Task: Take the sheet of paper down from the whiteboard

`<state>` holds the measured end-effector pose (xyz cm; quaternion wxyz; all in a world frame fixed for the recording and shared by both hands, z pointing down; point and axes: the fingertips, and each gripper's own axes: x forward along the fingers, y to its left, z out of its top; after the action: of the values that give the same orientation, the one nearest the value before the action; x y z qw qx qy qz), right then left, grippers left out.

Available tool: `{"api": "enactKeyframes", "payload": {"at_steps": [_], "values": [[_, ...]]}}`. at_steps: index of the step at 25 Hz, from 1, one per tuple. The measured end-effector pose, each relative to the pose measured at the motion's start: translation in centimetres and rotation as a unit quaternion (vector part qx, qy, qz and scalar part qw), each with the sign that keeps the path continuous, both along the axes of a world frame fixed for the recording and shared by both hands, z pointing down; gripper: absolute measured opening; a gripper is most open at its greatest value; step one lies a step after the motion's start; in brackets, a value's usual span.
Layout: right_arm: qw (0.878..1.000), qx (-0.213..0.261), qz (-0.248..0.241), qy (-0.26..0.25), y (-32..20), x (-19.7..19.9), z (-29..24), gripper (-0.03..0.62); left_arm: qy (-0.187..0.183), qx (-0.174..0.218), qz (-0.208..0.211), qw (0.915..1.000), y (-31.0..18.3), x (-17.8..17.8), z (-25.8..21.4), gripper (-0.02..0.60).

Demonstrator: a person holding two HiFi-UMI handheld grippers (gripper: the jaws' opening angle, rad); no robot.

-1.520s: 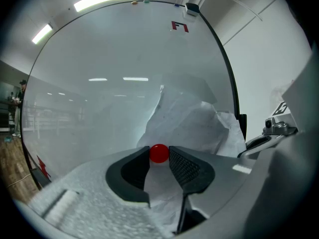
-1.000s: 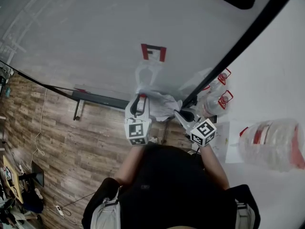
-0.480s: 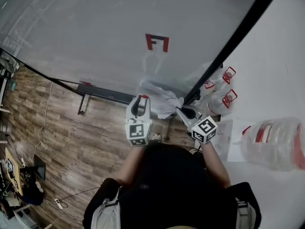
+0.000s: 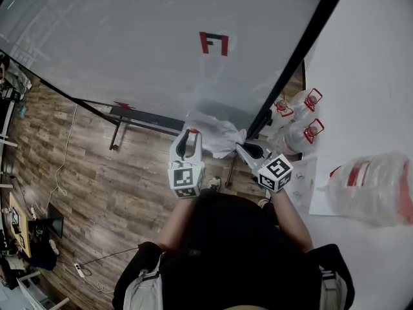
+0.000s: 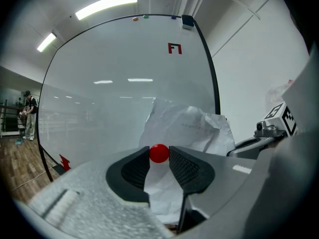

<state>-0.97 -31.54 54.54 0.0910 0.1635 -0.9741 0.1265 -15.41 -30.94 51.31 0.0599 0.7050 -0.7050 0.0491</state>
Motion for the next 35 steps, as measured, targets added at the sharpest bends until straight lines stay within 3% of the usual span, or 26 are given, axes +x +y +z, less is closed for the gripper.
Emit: {"api": "enactKeyframes", "payload": {"at_steps": [24, 35], "values": [[1.000, 0.009, -0.026, -0.005, 8.6, 1.8, 0.3, 0.005, -0.004, -0.028, -0.036, 0.9990, 12.3, 1.8, 1.4, 0.130], [0.999, 0.010, -0.030, -0.007, 11.0, 2.6, 0.2, 0.005, -0.006, -0.031, -0.034, 0.9989, 14.9, 3.0, 1.6, 0.130]]}}
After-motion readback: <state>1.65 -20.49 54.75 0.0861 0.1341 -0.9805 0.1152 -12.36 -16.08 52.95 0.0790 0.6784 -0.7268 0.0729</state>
